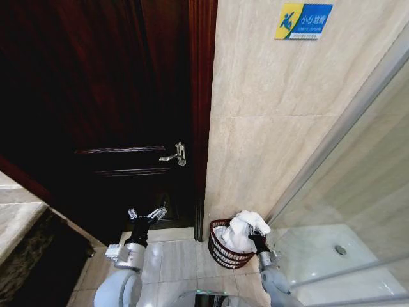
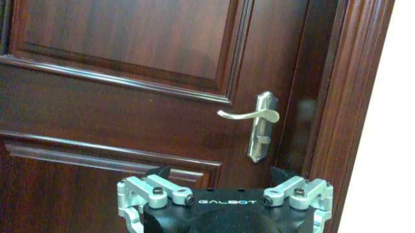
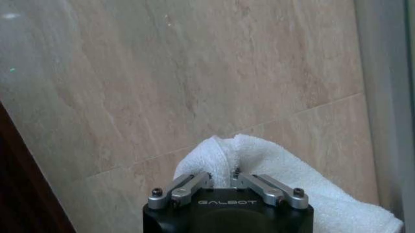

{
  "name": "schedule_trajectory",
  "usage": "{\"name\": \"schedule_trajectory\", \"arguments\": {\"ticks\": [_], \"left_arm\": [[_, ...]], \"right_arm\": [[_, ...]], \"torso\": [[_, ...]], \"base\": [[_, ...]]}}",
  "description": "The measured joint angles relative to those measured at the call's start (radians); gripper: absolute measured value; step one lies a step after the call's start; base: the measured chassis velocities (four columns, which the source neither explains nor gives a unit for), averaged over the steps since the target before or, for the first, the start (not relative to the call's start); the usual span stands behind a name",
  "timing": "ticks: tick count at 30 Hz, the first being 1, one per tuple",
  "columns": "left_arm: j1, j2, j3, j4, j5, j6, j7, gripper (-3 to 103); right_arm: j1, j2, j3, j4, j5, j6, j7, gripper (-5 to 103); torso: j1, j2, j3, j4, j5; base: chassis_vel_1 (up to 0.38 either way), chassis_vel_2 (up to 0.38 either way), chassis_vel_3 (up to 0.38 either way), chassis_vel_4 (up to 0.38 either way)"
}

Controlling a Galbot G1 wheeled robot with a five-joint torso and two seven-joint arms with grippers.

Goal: Discard the used towel into the hamper.

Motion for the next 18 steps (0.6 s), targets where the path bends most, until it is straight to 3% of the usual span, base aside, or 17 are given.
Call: {"name": "schedule_trajectory", "arguments": {"ticks": [11,18], "left_arm": [[0.0,0.0,0.0,0.0,0.0,0.0,0.0,100],[0.0,0.0,0.0,0.0,0.0,0.0,0.0,100]], "right_arm": [[0.056,-0.03,-0.004,-0.093,-0.026,-0.071,-0.023,7],[0.118,-0.045,-0.015,-0.175,-0.105,-0.112,-0.022,7]], "torso": [[0.0,0.0,0.0,0.0,0.0003],[0.0,0.0,0.0,0.0,0.0001]], "base": [[0.0,0.0,0.0,0.0],[0.0,0.0,0.0,0.0]]}}
